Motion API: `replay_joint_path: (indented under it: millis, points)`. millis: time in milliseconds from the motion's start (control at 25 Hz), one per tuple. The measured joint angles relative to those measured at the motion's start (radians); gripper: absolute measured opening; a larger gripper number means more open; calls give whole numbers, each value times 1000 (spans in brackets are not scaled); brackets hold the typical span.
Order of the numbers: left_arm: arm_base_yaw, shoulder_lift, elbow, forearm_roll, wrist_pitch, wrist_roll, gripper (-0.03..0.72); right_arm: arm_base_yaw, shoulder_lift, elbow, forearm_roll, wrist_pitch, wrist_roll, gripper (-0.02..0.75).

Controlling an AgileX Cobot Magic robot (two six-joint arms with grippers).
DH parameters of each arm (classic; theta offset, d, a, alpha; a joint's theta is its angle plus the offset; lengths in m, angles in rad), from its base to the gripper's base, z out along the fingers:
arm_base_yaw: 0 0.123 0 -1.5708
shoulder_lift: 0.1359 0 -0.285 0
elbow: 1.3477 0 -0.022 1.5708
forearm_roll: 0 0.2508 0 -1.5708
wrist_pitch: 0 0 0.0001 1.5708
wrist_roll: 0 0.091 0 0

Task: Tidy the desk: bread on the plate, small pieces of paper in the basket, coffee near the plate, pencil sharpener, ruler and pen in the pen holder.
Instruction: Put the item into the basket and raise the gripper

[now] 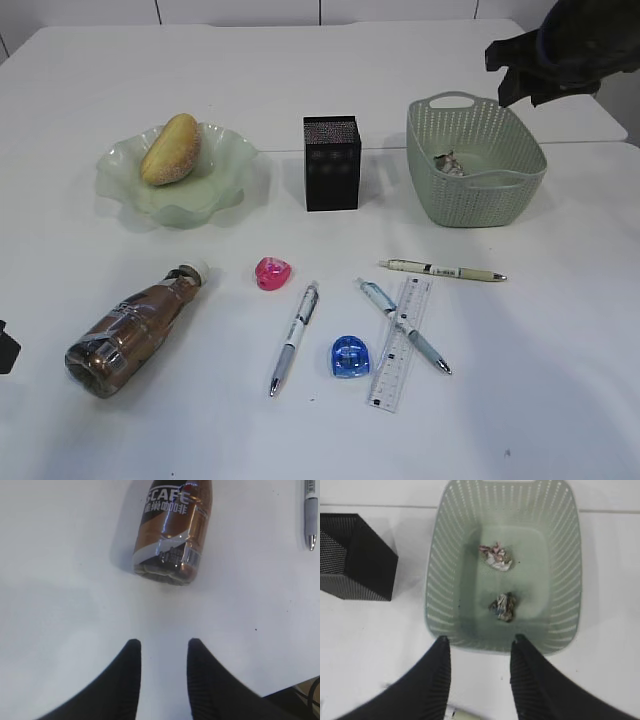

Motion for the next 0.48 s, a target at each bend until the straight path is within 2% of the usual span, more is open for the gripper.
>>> replay_joint_path:
  millis: [240, 480]
  points:
    - [0, 0, 0, 0, 0, 0, 223, 0, -85, 89, 85, 54, -47, 323]
    - [0, 0, 0, 0, 0, 0, 225, 0, -220, 278, 176, 86, -137, 322]
